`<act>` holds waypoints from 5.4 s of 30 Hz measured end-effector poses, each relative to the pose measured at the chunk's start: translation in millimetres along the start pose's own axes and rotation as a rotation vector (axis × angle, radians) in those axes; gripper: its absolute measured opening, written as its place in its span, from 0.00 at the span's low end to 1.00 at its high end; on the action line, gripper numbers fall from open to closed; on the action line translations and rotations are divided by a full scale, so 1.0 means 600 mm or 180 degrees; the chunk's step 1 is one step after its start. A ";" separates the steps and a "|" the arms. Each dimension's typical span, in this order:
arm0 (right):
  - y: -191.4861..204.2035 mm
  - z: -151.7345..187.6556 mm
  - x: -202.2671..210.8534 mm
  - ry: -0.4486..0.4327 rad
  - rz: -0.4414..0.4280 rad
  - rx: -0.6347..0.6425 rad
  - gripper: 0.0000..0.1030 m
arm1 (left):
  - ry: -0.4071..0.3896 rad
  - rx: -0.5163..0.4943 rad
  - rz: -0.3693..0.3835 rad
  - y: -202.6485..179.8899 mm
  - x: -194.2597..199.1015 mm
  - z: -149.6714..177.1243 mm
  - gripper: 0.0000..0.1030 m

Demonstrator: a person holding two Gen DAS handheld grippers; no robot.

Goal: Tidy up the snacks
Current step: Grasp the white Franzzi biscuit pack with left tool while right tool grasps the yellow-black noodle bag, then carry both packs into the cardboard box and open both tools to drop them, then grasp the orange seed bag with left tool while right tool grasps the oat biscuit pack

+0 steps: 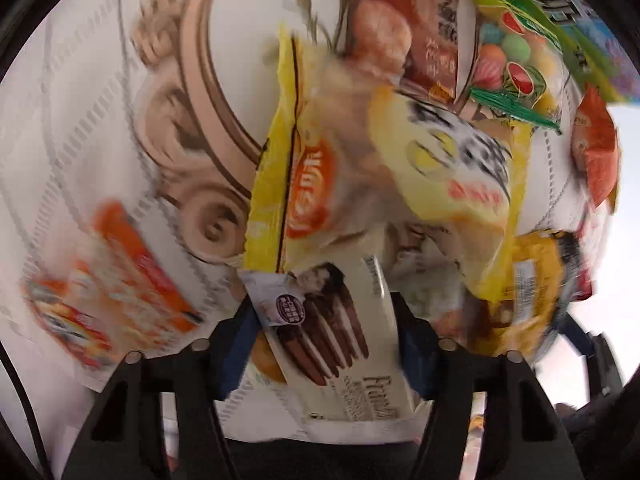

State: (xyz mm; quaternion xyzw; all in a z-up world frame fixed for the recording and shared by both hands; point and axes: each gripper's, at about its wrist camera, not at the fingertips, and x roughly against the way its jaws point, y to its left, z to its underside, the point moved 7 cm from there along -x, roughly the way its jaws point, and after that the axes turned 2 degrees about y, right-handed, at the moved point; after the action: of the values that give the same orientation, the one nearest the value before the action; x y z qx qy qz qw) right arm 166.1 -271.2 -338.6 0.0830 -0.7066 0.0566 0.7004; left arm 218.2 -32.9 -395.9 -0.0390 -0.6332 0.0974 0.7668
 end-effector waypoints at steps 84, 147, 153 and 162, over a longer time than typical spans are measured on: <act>-0.140 -0.608 0.220 -0.0997 -0.0234 -0.0820 0.95 | -0.0976 -0.0932 -0.0099 -0.235 0.439 -0.491 0.57; 0.201 -0.007 -0.078 -0.0137 0.0588 0.0510 0.90 | -0.0580 -0.1457 -0.1273 0.139 0.089 0.020 0.77; 0.212 0.029 -0.073 -0.0307 0.0545 0.0457 0.64 | -0.0558 -0.1546 -0.1295 0.104 0.068 0.023 0.76; 0.146 0.047 -0.046 -0.0096 -0.0325 -0.0570 0.64 | -0.0517 -0.0220 -0.0426 0.196 0.113 -0.001 0.74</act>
State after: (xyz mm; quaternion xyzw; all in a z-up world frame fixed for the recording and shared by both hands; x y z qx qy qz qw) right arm 121.6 -189.9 -363.6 0.0568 -0.7141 -0.0439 0.6963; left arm 219.4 95.5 -352.0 -0.0150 -0.6975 0.0269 0.7160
